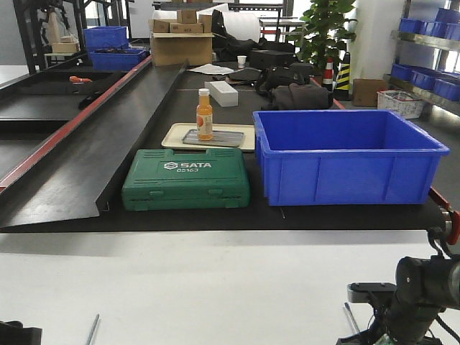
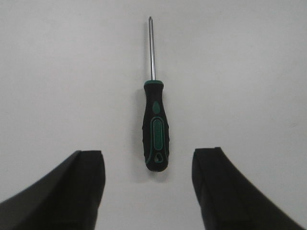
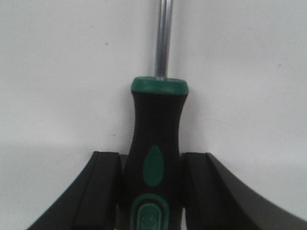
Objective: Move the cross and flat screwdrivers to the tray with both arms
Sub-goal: 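Lower both grippers around the green-black screwdriver handles on the table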
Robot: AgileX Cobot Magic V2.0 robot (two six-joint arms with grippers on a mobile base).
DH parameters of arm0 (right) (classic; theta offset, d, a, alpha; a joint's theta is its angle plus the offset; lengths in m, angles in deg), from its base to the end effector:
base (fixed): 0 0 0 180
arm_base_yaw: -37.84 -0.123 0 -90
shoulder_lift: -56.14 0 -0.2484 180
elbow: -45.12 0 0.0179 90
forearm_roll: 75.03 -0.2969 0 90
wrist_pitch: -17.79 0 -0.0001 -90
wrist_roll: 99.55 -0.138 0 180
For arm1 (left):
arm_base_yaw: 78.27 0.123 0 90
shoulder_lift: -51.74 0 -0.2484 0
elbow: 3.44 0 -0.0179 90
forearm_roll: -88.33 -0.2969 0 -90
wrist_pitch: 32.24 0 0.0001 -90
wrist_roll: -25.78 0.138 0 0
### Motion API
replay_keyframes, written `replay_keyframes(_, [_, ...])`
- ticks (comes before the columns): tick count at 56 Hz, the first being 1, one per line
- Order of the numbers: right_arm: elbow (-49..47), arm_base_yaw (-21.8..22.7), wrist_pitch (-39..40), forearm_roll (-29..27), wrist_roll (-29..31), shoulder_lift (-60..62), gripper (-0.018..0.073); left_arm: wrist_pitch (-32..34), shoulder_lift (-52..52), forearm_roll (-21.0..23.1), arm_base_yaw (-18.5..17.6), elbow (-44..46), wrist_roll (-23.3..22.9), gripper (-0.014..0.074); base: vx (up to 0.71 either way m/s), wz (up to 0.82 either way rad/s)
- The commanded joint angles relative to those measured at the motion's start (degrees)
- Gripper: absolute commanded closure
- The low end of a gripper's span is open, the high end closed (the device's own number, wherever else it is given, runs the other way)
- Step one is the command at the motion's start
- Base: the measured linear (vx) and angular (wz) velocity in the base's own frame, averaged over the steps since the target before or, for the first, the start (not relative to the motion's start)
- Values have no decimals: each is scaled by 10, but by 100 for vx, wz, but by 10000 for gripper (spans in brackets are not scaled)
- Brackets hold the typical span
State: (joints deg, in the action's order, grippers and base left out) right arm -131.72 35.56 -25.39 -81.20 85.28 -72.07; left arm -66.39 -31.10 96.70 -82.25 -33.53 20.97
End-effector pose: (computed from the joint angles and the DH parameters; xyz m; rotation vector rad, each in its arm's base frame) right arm 0.4009 0.0261 -0.0016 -0.0746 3.0418 0.1146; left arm 0.3231 -0.0338 0.1551 -0.1429 2.5669 -0.2091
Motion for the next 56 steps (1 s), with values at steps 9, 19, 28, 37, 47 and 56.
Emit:
replay_keyframes(9, [-4,0,-9,-23,1,14,566,-19,-119,10,-10,99,-1,73,0,0])
replay_keyframes(19, [-4,0,-9,-22,1,14,567,-18,-200,10,-36,136,11,73,0,0])
replay_keyframes(28, [-4,0,-10,-21,1,14,567,-12,-259,10,-36,151,11,73,0,0])
replay_keyframes(37, [-4,0,-11,-21,1,14,567,-9,-305,10,-36,152,11,73,0,0])
replay_keyframes(47, [-4,0,-10,-22,1,14,567,7,-346,10,-36,153,11,73,0,0])
replay_keyframes(56, [-4,0,-10,-22,1,14,567,-2,-373,10,-36,174,11,75,0,0])
